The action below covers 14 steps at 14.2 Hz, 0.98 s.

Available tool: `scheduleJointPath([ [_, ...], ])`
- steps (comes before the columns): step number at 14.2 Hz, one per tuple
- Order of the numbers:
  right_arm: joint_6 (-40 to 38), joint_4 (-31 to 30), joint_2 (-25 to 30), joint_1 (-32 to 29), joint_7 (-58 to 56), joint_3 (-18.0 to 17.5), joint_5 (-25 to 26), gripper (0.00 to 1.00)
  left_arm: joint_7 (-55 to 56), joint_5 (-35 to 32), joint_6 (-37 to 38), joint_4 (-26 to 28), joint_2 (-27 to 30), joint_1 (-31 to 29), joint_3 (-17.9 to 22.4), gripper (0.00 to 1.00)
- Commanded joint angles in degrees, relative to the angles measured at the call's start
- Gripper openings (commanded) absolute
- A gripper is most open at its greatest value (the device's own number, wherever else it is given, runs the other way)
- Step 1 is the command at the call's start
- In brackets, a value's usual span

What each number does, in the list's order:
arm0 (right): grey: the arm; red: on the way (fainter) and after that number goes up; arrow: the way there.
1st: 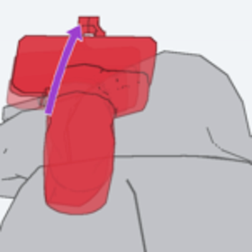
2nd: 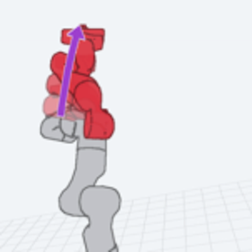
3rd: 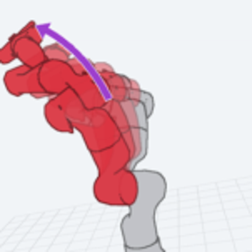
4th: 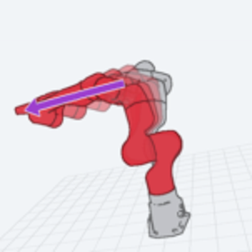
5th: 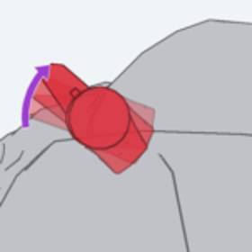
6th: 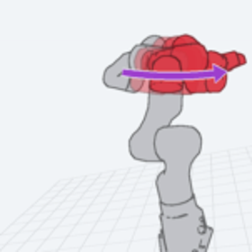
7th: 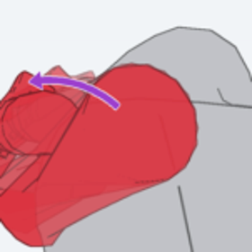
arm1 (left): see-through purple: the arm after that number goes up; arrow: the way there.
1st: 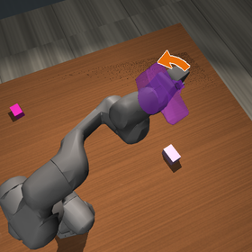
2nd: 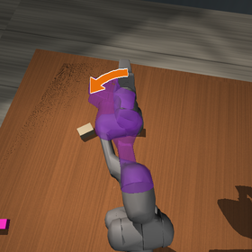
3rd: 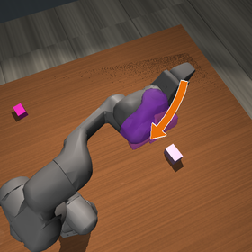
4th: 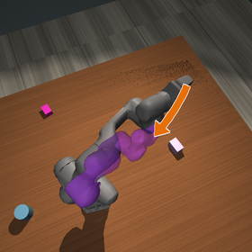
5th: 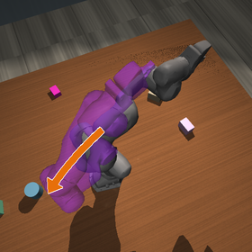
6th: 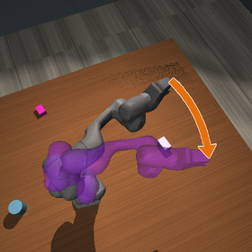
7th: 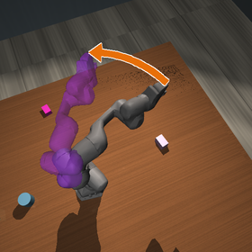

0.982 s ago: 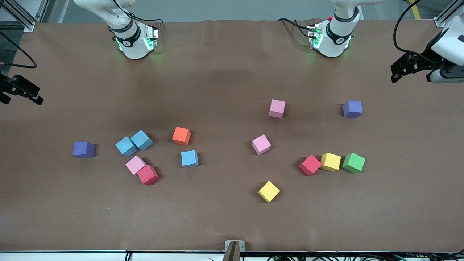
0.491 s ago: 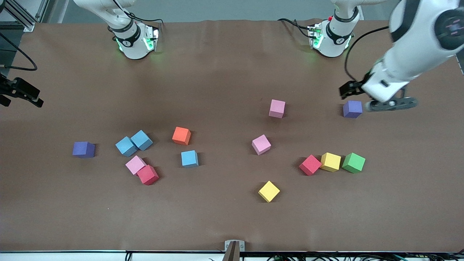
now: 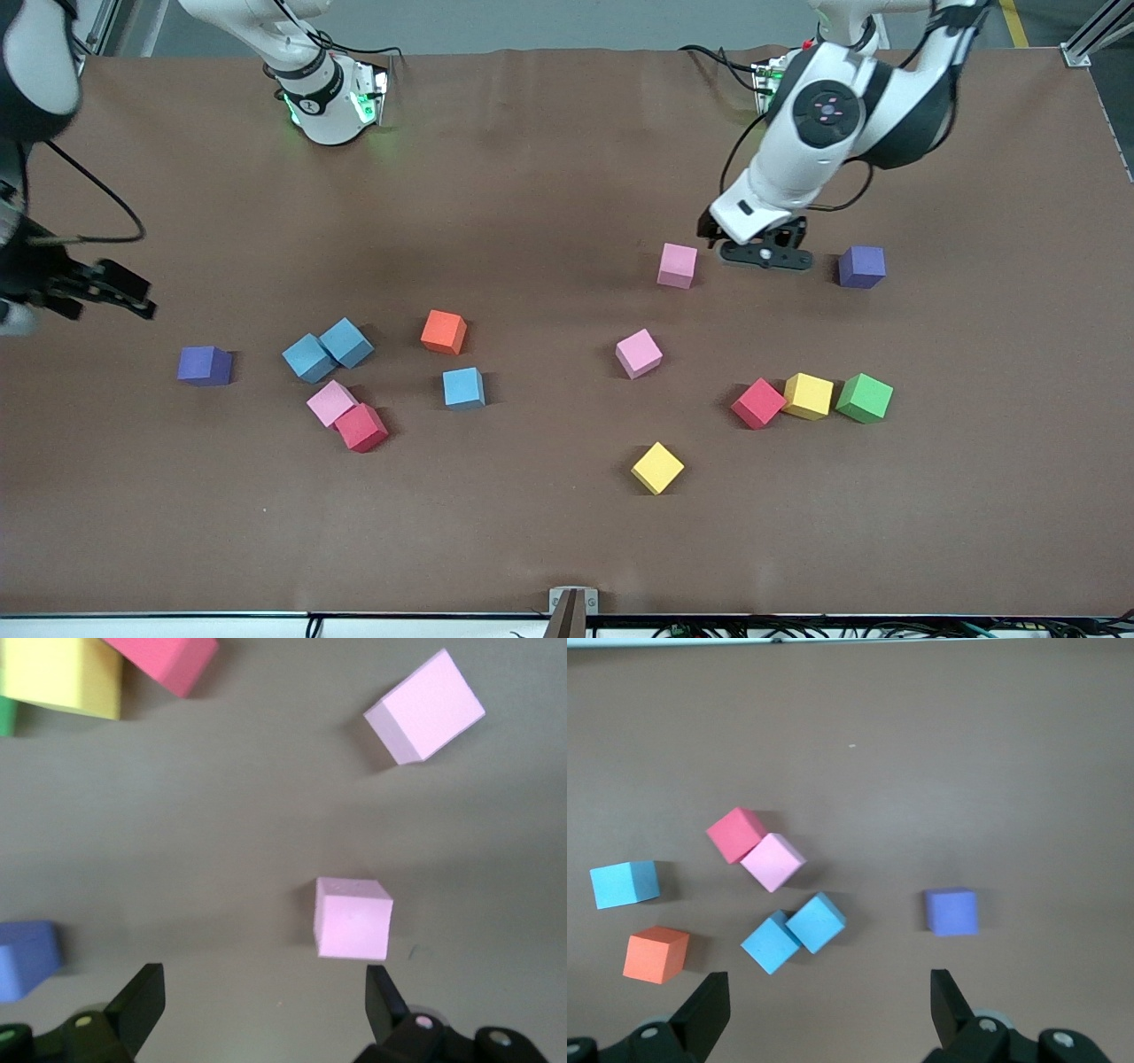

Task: Arrange 11 blocks into digit 3
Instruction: 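Reach the left gripper to a pink cube while the right gripper reaches blue cubes, then grasp the pink cube with the left gripper while the right gripper grasps a blue cube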

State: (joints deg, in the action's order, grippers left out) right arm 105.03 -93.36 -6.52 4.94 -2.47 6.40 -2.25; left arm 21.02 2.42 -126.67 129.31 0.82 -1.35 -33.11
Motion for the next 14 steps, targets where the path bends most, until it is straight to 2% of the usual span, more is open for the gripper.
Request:
scheduleJointPath([
  [1,0.1,1.6,-3.7,3.9,0.5,0.1,-0.7,1.0,3.1,0.2,-8.7,6.0,-1.2,-0.5,-2.8,1.0],
  [2,0.3,1.8,-5.3,3.9,0.5,0.0,-1.0,1.0,3.6,0.0,-10.1,6.2,-3.6,-0.3,-3.0,0.99],
  [4,-0.3,1.7,-7.7,5.9,0.2,-0.1,-1.0,1.0,5.8,-4.8,-12.5,6.2,-7.9,0.5,-3.0,0.99],
  [6,0.3,1.8,-11.0,12.1,1.1,0.1,-0.4,1.0,13.7,-9.2,-14.3,5.9,-11.9,2.1,-3.0,0.99],
  [8,4.1,2.2,-15.5,13.7,1.5,0.0,-1.0,1.0,19.3,-13.0,-16.5,5.8,-14.9,2.6,-3.1,0.99],
  [11,10.2,2.6,-21.7,18.1,1.6,-0.1,-1.0,1.0,22.3,-14.5,-19.2,5.7,-17.5,4.2,-3.0,0.99],
  [14,11.6,6.0,-27.7,22.1,1.8,-0.2,-1.8,1.0,22.3,-14.6,-19.8,5.5,-19.6,4.8,-3.0,0.97],
])
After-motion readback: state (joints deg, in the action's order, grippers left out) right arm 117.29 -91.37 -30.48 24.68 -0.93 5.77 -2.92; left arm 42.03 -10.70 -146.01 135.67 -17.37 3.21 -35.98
